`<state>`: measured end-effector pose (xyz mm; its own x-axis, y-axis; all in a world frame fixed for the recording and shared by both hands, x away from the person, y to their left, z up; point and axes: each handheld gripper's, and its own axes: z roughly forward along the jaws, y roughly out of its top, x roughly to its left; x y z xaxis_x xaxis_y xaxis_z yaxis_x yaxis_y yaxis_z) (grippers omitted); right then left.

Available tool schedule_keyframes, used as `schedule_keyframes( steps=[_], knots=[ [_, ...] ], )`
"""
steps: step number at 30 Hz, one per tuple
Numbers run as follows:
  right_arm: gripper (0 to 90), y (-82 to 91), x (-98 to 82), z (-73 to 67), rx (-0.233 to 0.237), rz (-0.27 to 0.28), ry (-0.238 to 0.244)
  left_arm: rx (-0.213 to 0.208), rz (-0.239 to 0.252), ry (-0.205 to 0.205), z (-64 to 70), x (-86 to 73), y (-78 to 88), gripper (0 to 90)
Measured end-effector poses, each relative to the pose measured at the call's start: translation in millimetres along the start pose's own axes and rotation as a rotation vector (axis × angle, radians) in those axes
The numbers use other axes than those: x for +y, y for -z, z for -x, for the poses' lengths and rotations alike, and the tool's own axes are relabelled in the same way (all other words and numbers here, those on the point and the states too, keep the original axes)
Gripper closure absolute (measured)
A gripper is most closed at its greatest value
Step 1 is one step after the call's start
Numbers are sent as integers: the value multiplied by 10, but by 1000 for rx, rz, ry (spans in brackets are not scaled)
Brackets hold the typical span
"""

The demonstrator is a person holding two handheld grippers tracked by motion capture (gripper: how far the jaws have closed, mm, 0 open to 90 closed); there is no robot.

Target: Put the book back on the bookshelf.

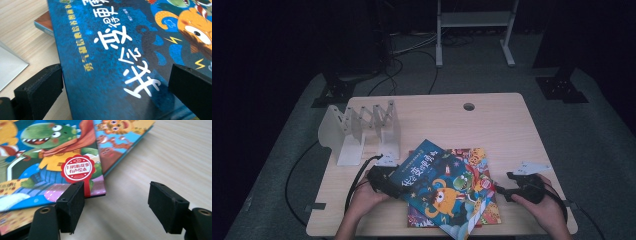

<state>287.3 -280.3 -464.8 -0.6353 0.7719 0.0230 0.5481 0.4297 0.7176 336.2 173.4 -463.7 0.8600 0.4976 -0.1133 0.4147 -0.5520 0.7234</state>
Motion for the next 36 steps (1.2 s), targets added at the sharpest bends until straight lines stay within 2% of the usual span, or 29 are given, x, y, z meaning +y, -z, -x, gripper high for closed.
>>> schedule_keyframes(
  steps=[2,3,9,10,17,22,25,27,28,29,30,36],
  knots=[
    [286,-11,14,25,-3,-2,-1,0,2,3,22,2,-6,0],
    [292,-51,58,97,-13,-3,-6,-7,4,3,48,-4,-10,0],
    [297,-141,171,241,-39,-14,-11,-11,8,2,115,-37,8,0],
    [301,-183,225,296,-55,-20,-12,-14,6,0,142,-45,13,0],
    [315,-285,328,423,-81,-17,-30,-24,1,1,195,-48,17,0],
    [341,-379,418,531,-118,-6,-43,-55,11,-1,262,-61,7,0],
    [320,-389,437,574,-120,-10,-57,-61,17,4,269,-58,-2,0],
    [320,-375,448,577,-119,8,-74,-66,17,1,277,-54,-10,0],
    [315,-354,454,557,-102,31,-86,-70,16,-1,285,-50,-14,0],
    [315,-354,454,557,-102,31,-86,-75,16,-2,295,-46,-21,0],
    [308,-350,455,532,-83,42,-95,-85,20,-3,314,-38,-41,0],
    [301,-386,449,529,-41,56,-122,-96,13,-22,363,-6,-80,0]
  ],
)
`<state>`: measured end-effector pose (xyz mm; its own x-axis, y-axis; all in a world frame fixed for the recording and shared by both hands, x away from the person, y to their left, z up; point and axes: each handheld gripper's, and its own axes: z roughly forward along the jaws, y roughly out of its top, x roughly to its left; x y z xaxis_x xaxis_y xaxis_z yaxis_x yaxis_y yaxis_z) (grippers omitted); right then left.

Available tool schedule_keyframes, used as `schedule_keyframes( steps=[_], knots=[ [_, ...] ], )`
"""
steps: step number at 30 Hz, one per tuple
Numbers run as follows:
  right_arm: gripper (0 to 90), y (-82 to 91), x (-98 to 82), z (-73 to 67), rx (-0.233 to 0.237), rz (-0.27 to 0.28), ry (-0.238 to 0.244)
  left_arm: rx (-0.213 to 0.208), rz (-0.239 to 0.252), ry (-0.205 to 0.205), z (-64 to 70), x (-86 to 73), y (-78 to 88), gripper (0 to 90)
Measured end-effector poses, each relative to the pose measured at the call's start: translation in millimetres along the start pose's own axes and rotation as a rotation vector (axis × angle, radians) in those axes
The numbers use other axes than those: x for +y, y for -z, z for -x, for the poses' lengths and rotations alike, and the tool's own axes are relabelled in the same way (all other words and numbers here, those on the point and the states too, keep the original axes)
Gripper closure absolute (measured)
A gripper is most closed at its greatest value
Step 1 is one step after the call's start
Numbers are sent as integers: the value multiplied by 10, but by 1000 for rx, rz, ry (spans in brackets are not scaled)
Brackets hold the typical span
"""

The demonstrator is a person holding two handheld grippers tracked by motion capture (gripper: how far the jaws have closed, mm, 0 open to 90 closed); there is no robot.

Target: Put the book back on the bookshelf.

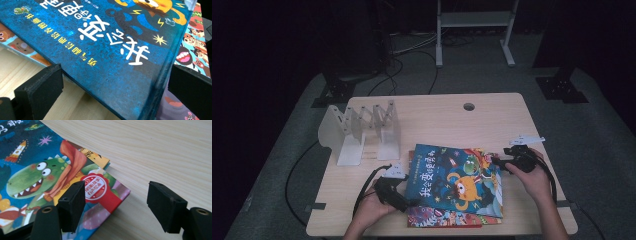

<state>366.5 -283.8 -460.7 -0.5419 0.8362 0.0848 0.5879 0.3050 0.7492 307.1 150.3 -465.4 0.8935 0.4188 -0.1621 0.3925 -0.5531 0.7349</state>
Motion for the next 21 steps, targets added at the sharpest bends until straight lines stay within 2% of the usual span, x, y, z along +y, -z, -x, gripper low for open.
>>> schedule_keyframes(
  steps=[3,5,6,8,13,15,17,21],
  knots=[
    [297,-33,-8,4,14,-4,-14,-4,3,3,-9,-1,4,0],
    [291,-76,-21,9,27,-3,-17,9,7,7,-31,-11,26,0],
    [291,-95,-32,11,57,-1,-40,22,9,15,-58,-24,65,0],
    [278,-113,-38,2,90,-3,-57,31,12,18,-75,-33,89,0],
    [274,-130,-34,-16,92,-10,-60,81,29,57,-201,-105,247,0],
    [275,-138,-33,-31,98,-8,-63,87,30,64,-217,-117,269,0],
    [274,-164,-12,-104,104,-9,-47,108,33,72,-258,-142,334,0],
    [275,-201,14,-191,111,-9,-36,123,41,82,-290,-163,398,0]
  ],
)
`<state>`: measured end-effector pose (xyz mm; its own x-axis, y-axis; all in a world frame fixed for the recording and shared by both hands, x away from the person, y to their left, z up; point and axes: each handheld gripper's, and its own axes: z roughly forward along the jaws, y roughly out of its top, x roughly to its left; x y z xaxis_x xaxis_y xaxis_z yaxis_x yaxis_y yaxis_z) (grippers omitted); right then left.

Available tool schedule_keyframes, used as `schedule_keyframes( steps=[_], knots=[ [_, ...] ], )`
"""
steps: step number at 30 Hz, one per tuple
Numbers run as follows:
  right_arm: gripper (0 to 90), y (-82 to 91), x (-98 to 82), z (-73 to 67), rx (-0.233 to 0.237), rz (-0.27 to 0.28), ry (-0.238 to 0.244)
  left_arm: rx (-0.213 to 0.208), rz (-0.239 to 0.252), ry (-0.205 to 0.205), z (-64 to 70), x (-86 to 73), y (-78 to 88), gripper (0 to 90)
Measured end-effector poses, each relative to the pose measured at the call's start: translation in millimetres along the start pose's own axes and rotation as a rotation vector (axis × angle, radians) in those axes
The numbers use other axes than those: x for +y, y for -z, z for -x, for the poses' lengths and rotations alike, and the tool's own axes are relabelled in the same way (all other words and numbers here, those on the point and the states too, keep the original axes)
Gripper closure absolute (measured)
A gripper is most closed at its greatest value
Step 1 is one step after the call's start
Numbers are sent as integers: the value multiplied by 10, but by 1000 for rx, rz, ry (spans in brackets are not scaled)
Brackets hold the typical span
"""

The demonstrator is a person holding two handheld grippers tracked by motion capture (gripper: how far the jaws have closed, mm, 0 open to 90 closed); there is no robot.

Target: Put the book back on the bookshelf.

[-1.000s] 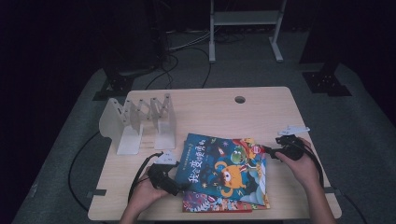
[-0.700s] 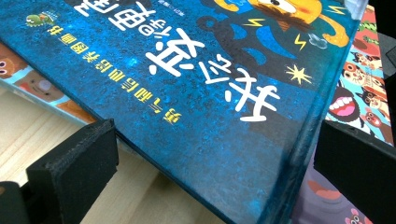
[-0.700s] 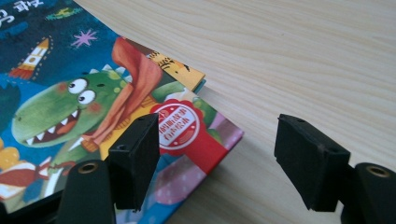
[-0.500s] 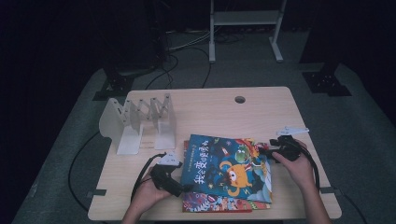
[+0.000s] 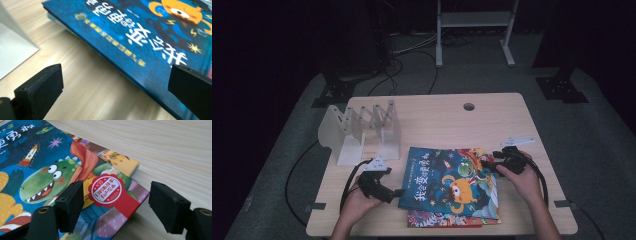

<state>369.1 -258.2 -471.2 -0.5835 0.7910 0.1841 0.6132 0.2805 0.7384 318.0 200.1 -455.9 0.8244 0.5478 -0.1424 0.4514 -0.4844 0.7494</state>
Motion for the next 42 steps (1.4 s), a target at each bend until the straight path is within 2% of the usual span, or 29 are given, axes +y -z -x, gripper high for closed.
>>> schedule_keyframes(
  steps=[2,6,7,12,16,18,20,24,27,31,34,42],
  knots=[
    [284,-26,17,-70,-7,2,14,6,3,8,-22,-13,33,0],
    [302,-70,70,-230,-37,-3,70,18,0,19,-62,-41,67,0],
    [303,-103,83,-280,-28,1,78,19,-2,20,-68,-49,68,0],
    [303,-169,98,-355,7,7,73,21,-9,21,-75,-54,67,0],
    [318,-153,103,-369,19,3,107,25,-6,25,-84,-63,88,0],
    [309,-53,67,-351,21,-3,125,26,-5,25,-87,-73,112,0],
    [307,-23,53,-339,22,-1,131,31,-5,27,-87,-84,124,0],
    [299,205,-98,-245,28,-9,161,37,0,42,-89,-162,170,0],
    [292,296,-209,-219,30,-16,184,38,8,47,-78,-175,179,0],
    [281,342,-308,-224,56,-22,197,41,15,45,-63,-188,167,0],
    [277,340,-368,-274,109,-22,231,38,5,50,-57,-206,145,0],
    [299,311,-374,-336,130,-12,240,16,7,67,-79,-233,135,0]
  ],
)
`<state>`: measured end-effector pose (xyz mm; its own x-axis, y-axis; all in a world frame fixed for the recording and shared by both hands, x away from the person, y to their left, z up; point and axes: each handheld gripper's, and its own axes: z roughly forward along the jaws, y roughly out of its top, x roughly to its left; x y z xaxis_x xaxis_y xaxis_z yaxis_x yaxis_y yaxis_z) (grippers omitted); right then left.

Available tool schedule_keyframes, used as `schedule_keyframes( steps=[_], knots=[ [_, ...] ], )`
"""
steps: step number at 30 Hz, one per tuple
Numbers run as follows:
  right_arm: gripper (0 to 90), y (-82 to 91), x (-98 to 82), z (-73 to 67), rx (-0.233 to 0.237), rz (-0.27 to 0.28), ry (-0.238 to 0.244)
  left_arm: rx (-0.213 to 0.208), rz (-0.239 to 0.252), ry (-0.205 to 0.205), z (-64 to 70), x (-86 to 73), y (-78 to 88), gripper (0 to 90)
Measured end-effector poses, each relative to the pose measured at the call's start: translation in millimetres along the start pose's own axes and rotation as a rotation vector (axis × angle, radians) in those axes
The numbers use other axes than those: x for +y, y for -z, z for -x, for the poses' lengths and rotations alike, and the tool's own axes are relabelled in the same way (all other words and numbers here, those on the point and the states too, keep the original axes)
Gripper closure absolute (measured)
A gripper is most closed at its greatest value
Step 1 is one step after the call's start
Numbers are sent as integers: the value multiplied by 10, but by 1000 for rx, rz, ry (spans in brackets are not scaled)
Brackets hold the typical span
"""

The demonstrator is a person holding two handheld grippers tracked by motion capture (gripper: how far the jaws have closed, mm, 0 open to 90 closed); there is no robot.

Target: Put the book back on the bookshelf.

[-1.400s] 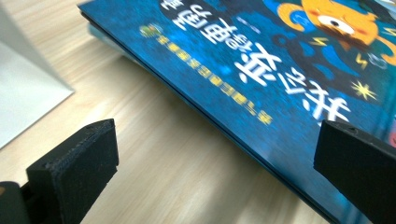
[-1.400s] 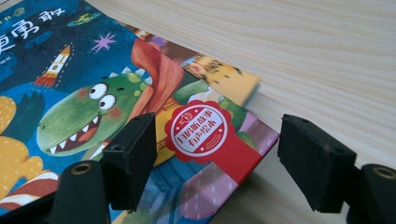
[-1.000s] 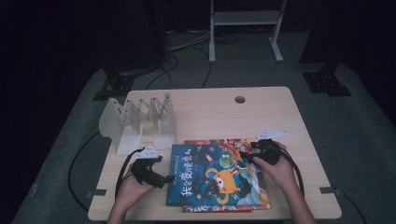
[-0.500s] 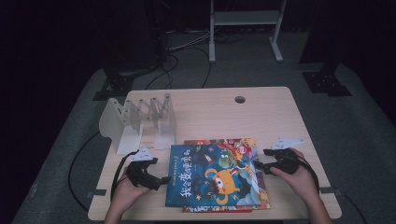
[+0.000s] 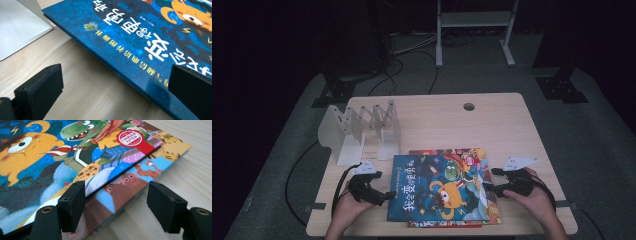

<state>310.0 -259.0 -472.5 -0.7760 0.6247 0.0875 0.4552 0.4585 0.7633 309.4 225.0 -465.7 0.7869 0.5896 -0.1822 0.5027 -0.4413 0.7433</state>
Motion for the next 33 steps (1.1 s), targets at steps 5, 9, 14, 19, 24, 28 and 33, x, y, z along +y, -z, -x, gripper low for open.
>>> schedule_keyframes(
  steps=[5,9,14,19,24,28,33],
  knots=[
    [302,-69,53,-132,10,2,30,-6,-3,17,-32,-30,7,0],
    [300,-111,73,-199,23,8,50,-24,-1,38,-53,-54,-6,0],
    [291,-160,104,-273,35,3,72,-39,4,54,-73,-76,-5,0],
    [288,-231,153,-383,49,2,112,-51,6,83,-116,-110,10,0],
    [275,-258,169,-418,59,0,121,-79,4,112,-132,-126,-11,0],
    [252,-264,167,-408,58,-1,119,-68,-15,106,-115,-87,0,0],
    [244,-270,166,-403,56,2,124,-59,-14,102,-91,-53,35,0]
  ],
)
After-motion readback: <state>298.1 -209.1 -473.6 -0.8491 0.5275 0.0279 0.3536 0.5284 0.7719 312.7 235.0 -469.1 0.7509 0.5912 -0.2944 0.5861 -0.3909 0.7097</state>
